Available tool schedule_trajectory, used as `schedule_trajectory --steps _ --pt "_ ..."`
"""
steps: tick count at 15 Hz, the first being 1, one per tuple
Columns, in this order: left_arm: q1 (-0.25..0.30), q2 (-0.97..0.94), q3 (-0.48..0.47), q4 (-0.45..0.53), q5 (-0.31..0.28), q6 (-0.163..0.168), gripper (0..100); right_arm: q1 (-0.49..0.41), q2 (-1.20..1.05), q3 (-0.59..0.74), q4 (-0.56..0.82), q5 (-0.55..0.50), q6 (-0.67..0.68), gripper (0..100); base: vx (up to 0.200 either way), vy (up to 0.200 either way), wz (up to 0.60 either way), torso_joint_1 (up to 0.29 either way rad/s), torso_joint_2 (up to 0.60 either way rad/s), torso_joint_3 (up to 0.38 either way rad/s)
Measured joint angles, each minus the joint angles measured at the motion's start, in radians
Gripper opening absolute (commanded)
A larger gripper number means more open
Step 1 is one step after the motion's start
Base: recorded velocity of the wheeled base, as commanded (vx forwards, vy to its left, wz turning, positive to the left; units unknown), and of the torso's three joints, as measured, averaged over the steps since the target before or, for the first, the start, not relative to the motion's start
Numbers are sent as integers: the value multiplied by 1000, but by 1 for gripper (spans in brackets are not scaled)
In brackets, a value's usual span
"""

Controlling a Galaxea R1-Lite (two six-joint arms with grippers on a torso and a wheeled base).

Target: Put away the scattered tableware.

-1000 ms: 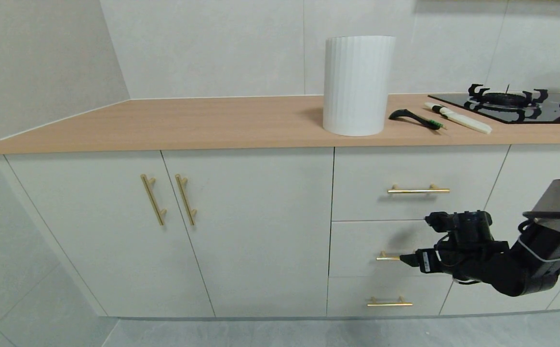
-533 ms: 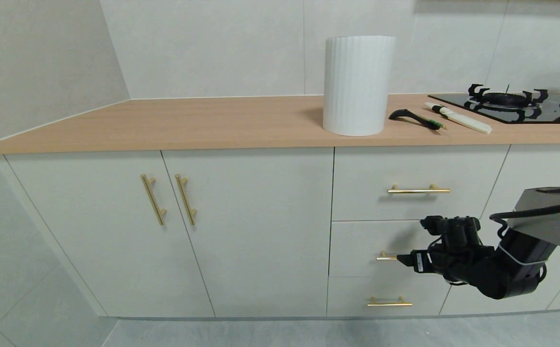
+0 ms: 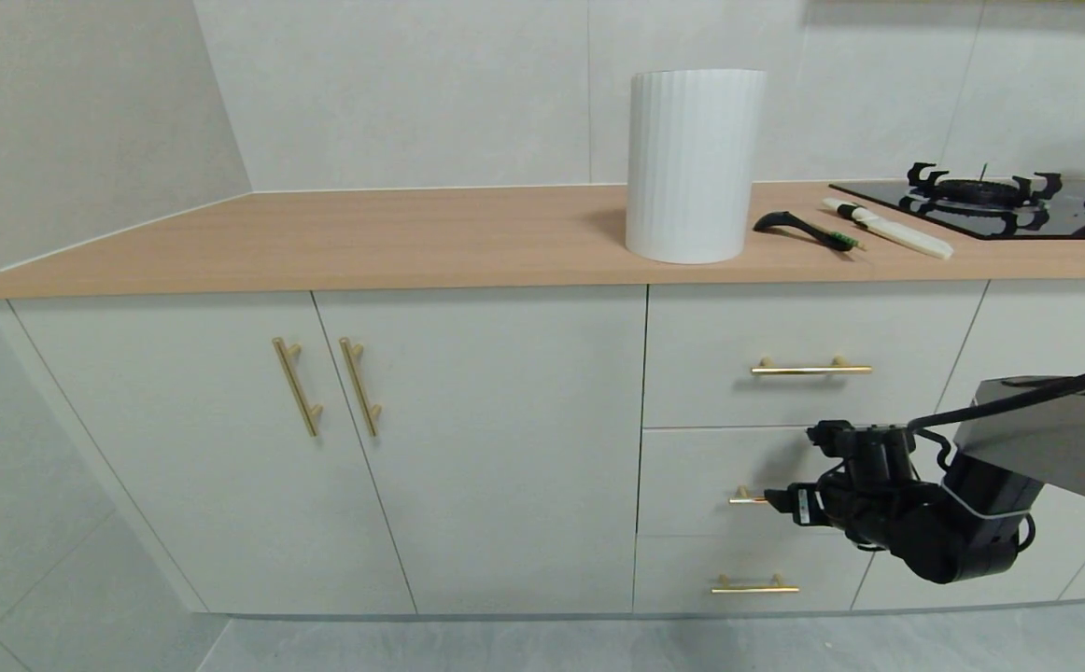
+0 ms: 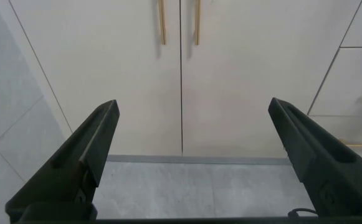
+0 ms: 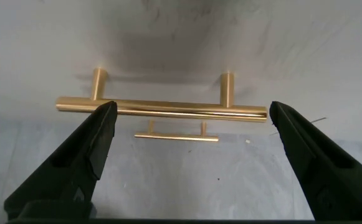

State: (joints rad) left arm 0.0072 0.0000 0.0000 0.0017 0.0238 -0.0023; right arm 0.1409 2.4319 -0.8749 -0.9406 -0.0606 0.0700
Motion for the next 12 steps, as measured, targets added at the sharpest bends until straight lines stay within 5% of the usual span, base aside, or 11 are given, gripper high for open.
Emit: schedule_trajectory --steps 12 --pt "0 0 0 0 0 0 100 -1 74 -61 -5 -44 16 100 0 0 0 0 0 0"
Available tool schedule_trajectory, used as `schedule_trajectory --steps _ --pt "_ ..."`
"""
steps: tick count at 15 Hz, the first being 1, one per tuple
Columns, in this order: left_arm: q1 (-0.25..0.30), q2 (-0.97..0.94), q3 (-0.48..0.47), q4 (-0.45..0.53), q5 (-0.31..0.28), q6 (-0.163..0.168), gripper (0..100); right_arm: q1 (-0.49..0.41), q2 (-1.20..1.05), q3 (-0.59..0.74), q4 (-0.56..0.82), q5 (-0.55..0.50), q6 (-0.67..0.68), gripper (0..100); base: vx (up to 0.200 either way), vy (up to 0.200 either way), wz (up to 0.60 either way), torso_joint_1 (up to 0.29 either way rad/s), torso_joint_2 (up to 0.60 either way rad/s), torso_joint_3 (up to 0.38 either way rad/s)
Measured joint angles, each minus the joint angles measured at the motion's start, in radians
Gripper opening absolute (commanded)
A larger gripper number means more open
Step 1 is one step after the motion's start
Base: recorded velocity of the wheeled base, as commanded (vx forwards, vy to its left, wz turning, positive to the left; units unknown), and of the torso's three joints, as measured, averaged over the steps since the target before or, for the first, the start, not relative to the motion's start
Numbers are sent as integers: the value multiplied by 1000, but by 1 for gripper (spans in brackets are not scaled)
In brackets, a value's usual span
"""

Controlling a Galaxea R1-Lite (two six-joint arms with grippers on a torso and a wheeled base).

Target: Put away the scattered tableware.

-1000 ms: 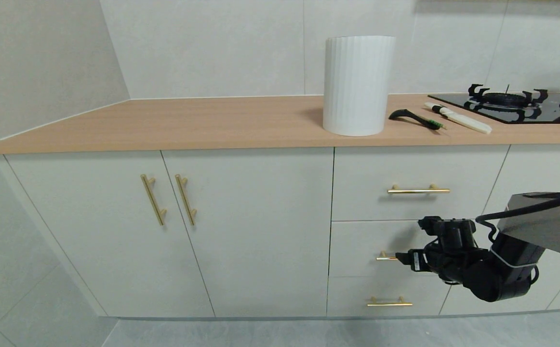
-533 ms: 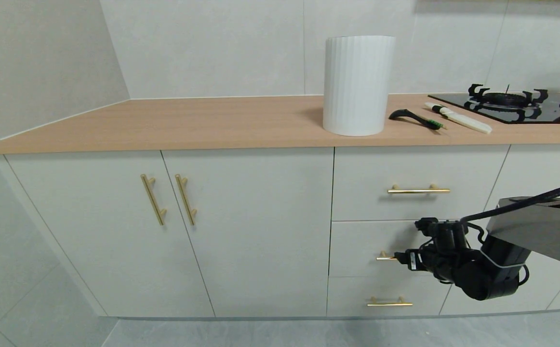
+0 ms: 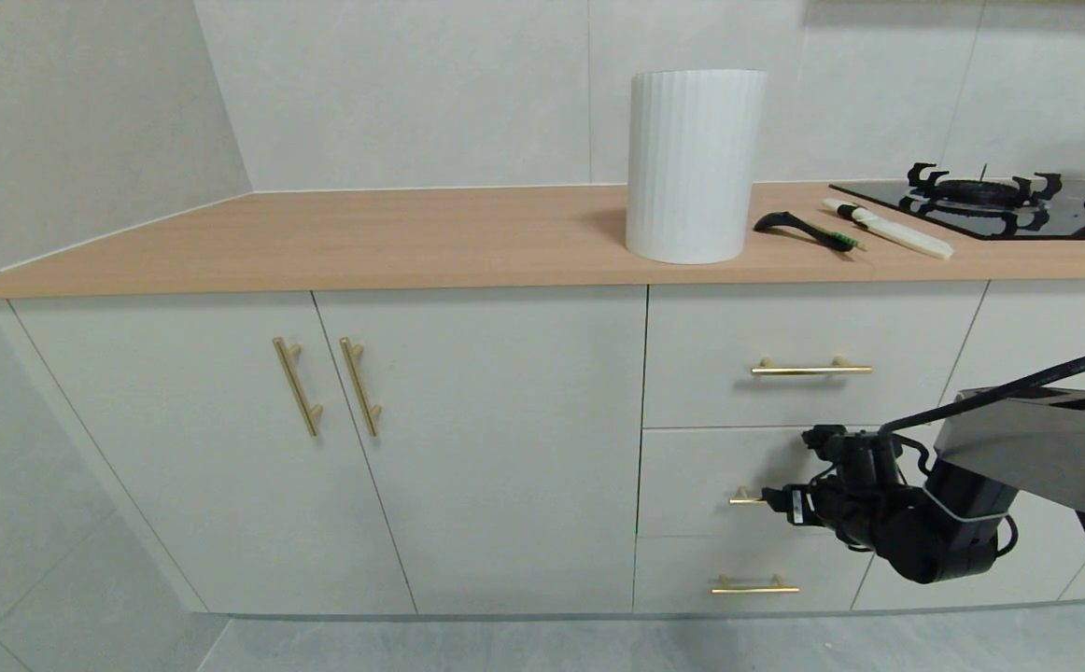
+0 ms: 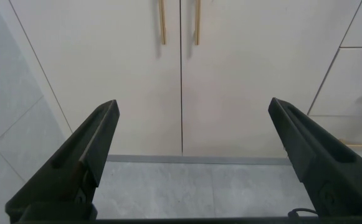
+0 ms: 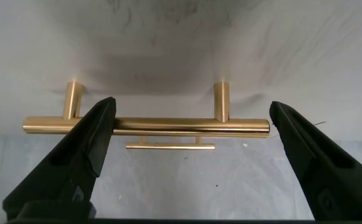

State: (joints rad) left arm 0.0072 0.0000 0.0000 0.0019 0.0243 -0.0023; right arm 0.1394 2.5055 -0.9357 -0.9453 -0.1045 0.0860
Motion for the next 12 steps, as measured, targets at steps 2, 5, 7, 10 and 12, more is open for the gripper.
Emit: schedule_trajectory --steps 2,5,7,10,12 --pt "0 0 0 0 0 0 100 0 1 3 3 -1 0 100 0 0 0 0 0 0" --pt "0 0 0 0 0 0 100 0 2 5 7 -1 -1 100 0 0 0 0 0 0" --pt "0 0 0 0 0 0 100 0 2 9 9 -1 -1 100 0 0 0 0 0 0" --pt "0 0 0 0 0 0 100 0 -16 42 17 0 -6 100 0 0 0 0 0 0" --pt "0 0 0 0 0 0 100 3 -52 87 37 7 -17 100 0 0 0 0 0 0"
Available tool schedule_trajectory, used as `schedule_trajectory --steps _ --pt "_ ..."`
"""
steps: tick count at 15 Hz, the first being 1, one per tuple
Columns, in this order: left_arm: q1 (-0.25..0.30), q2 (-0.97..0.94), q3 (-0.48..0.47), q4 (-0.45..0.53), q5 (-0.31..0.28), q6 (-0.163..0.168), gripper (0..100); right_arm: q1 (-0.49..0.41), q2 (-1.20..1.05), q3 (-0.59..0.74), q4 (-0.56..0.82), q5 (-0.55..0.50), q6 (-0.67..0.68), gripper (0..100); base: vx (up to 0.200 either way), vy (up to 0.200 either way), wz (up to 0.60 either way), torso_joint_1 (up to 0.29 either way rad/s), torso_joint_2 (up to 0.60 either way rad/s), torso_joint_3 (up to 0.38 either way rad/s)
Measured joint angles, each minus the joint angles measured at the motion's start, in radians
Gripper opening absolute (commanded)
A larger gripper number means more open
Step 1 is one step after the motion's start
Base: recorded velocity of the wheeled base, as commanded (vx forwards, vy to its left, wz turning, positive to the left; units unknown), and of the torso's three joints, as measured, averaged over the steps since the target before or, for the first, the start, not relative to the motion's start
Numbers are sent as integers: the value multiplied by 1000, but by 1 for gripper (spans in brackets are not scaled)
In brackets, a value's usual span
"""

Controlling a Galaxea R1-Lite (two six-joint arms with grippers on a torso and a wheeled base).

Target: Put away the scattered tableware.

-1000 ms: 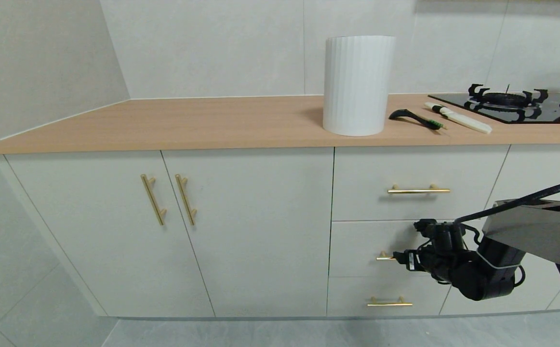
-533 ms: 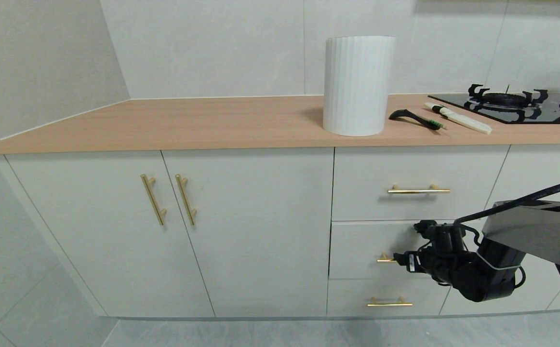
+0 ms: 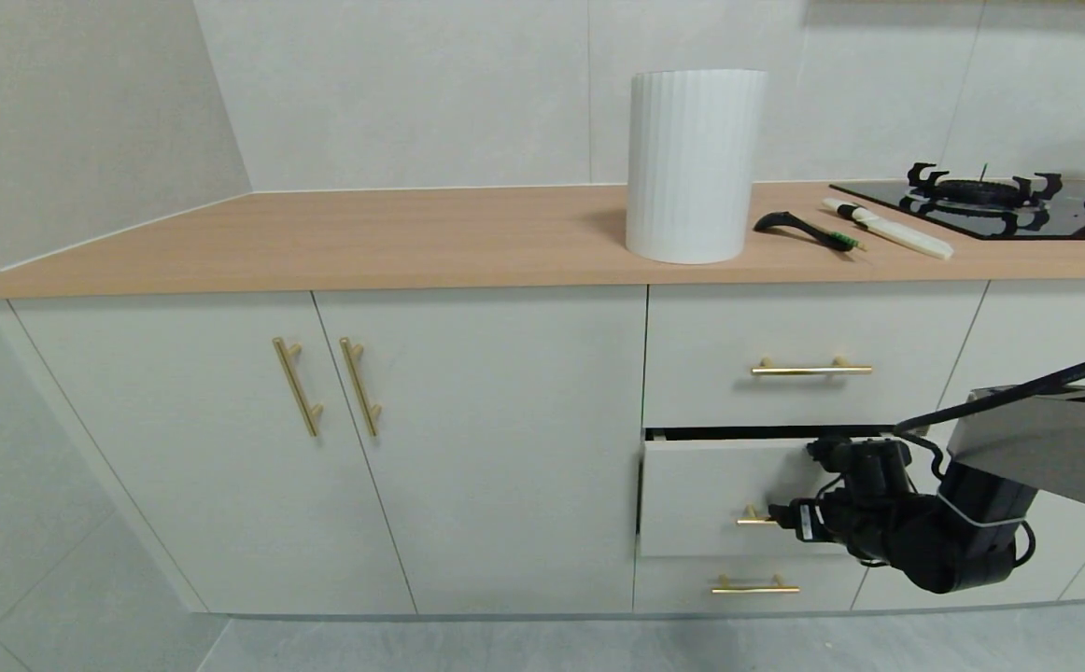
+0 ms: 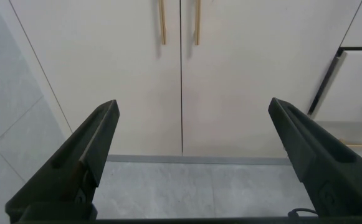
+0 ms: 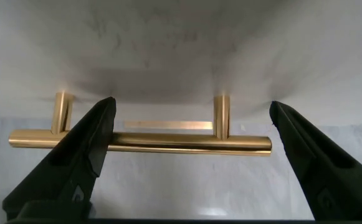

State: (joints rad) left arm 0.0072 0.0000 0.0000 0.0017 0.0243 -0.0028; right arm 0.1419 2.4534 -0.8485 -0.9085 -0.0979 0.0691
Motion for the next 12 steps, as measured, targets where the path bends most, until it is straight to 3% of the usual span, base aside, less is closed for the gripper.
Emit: schedule_trajectory --steps 7,12 --pt "0 0 0 0 0 0 100 51 -366 99 313 104 -53 100 0 0 0 0 0 0" --pt "0 0 0 0 0 0 100 76 -500 108 226 98 1 100 0 0 0 0 0 0"
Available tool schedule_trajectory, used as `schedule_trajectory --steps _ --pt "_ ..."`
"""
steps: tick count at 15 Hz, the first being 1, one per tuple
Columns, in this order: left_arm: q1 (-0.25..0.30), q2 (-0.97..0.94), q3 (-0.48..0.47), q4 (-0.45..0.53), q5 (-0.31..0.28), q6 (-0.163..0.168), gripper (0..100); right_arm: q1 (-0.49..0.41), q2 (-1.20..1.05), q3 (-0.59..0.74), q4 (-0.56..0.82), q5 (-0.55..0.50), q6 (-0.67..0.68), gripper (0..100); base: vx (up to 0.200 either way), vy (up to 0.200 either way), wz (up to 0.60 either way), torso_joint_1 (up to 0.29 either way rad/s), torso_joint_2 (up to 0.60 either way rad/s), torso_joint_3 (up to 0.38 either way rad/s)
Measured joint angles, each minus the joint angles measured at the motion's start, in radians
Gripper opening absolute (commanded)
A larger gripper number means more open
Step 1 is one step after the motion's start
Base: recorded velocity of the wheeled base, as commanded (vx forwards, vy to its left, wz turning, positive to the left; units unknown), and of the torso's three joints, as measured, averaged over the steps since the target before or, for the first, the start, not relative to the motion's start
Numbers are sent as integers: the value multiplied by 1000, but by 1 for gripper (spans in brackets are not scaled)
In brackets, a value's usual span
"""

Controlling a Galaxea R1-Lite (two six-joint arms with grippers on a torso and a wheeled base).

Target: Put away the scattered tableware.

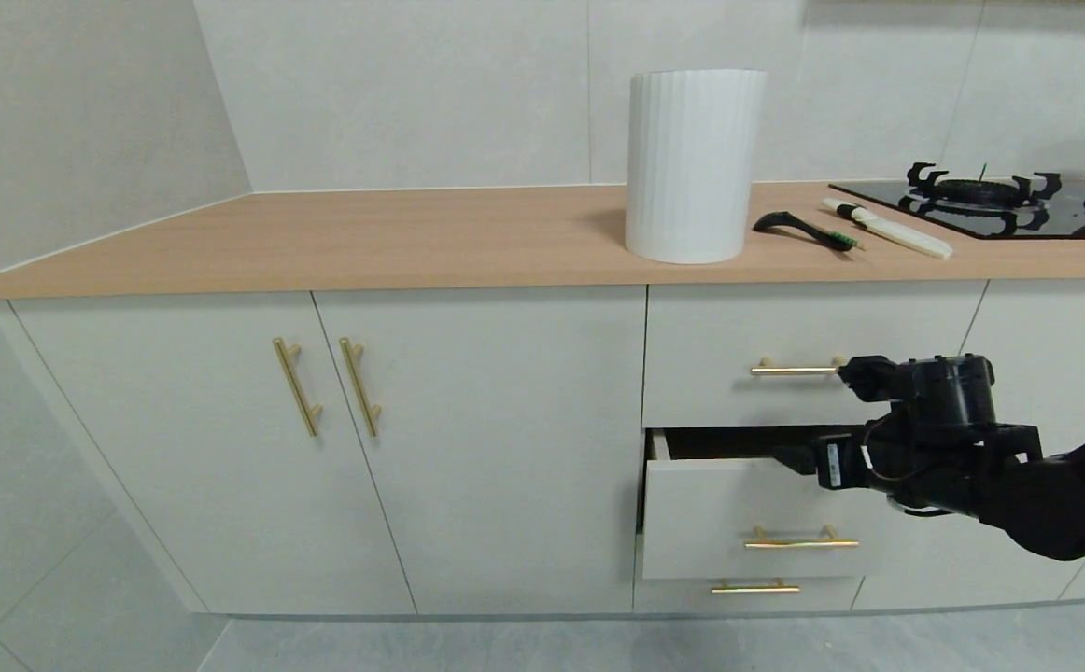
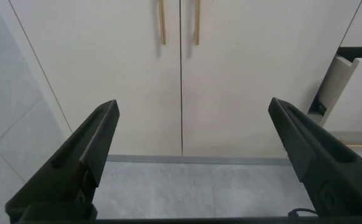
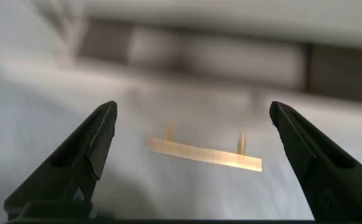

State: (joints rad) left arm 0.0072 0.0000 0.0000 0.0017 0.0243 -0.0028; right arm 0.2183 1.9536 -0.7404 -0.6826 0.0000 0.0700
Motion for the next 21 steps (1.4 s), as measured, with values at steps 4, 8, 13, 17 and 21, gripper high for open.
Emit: schedule_trajectory --steps 4,8,13,17,21 --pt "0 0 0 0 0 0 100 1 64 -1 -122 -54 11 100 0 0 0 0 0 0" --pt "0 0 0 0 0 0 100 0 177 -20 -232 -101 11 100 0 0 0 0 0 0" --pt "0 0 0 0 0 0 100 -3 244 -41 -239 -106 11 100 0 0 0 0 0 0" --pt "0 0 0 0 0 0 100 -7 251 -41 -230 -105 10 100 0 0 0 0 0 0" --pt "0 0 0 0 0 0 100 -7 237 -36 -176 -103 10 100 0 0 0 0 0 0"
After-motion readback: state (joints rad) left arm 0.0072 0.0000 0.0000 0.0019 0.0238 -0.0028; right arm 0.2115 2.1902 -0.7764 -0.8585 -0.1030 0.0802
